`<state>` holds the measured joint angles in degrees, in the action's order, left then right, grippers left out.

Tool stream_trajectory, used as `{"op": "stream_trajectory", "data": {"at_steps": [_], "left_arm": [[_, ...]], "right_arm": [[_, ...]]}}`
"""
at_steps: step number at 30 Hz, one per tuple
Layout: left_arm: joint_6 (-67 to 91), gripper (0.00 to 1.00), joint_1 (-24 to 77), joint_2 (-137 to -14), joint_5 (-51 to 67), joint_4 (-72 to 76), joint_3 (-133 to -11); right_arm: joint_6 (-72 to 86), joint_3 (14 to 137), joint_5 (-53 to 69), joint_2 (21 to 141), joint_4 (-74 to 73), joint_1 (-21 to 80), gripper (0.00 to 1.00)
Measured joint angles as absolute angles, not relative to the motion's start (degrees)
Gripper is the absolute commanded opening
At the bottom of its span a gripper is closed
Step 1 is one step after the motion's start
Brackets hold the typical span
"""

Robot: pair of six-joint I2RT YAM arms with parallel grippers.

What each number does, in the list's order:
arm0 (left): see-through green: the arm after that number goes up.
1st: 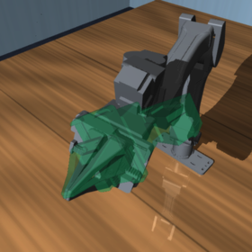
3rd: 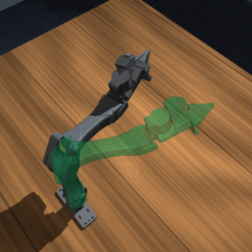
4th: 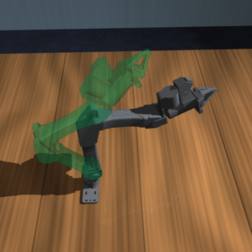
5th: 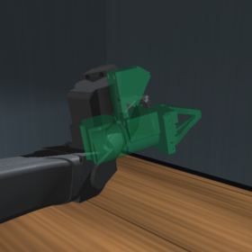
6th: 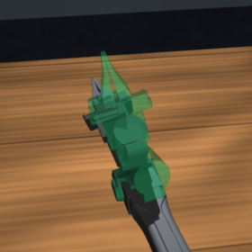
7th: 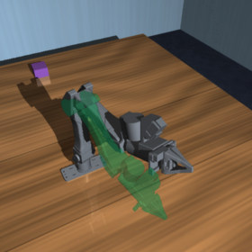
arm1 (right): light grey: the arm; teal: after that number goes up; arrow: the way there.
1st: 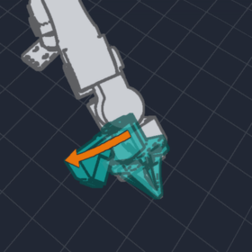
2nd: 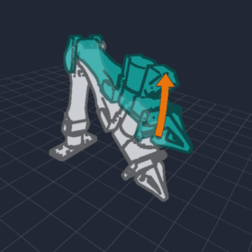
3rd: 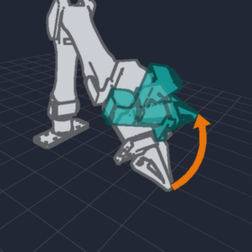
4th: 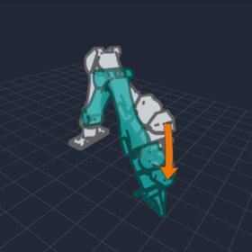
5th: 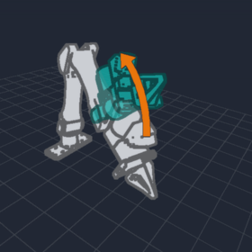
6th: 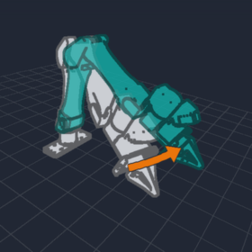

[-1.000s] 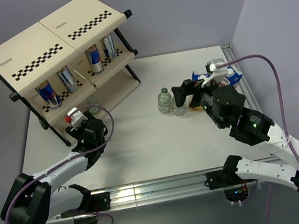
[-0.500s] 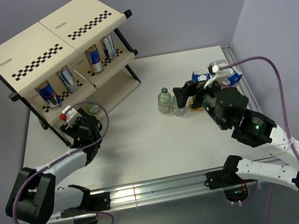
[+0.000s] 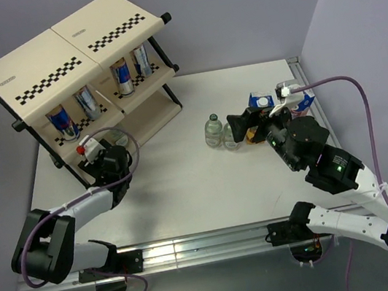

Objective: Place and organize the beverage onto the shelf
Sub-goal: Adjust the drink.

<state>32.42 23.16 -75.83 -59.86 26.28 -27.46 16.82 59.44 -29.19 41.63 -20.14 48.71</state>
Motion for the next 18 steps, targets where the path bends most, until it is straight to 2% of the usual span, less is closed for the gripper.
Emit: {"op": "stream_trajectory", "data": {"at_steps": [18], "left_arm": [[51.2,0.00,25.9,-73.9,-58.6,-2.2,-35.8]], "right_arm": [[16.8,58.7,-28.6,41.3,-20.2,48.7,1.00]]}}
